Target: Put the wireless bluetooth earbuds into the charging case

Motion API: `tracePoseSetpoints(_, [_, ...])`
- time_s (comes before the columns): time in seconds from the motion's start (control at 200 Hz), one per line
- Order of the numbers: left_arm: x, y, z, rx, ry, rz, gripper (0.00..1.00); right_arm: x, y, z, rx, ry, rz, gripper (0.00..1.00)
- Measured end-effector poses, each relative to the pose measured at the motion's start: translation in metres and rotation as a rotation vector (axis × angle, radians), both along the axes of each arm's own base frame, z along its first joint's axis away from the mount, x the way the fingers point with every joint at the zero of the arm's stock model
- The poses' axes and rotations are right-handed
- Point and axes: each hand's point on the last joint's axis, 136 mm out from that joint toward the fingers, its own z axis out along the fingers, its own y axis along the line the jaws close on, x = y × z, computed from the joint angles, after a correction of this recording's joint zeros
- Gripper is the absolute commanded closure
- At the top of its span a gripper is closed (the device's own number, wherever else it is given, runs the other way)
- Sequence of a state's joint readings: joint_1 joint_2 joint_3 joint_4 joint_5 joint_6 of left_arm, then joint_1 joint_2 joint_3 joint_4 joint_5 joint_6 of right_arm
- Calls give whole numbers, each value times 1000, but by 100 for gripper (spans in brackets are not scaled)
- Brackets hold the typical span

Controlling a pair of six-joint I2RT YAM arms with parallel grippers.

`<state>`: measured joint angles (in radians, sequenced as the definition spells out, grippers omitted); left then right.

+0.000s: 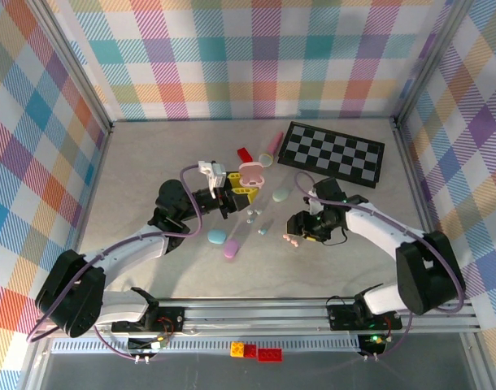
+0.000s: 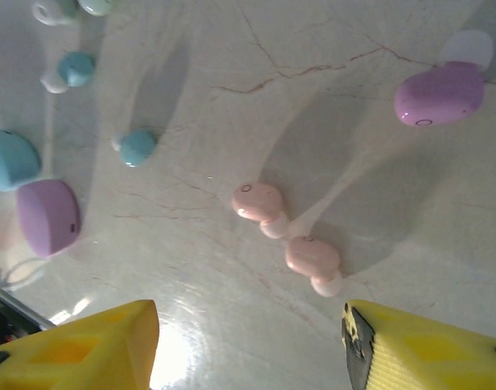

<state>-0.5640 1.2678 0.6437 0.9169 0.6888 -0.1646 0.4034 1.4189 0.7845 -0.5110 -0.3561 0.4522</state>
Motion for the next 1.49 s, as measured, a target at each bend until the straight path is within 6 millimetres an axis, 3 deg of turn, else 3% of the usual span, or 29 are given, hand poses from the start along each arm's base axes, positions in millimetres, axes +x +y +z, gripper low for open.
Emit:
tracePoseSetpoints(0.19, [-3,2,3,3,3,-2,66,4,2,-21,-24,23,52,38])
tracePoseSetpoints(0.38, [-4,2,4,1,0,-3,66,14,9,-29,-15,11,88,38])
tracePoseSetpoints(0.72, [-5,2,4,1,-1,-7,66,16,16,-30,17,0,119,44])
tracePoseSetpoints(1.115, [-5,2,4,3,0,-9,66,-14,11,-37,30,38,131,52])
tracePoseSetpoints(1.495, [-5,2,4,4,0,-10,66,-5,18,-35,73,19,85,56])
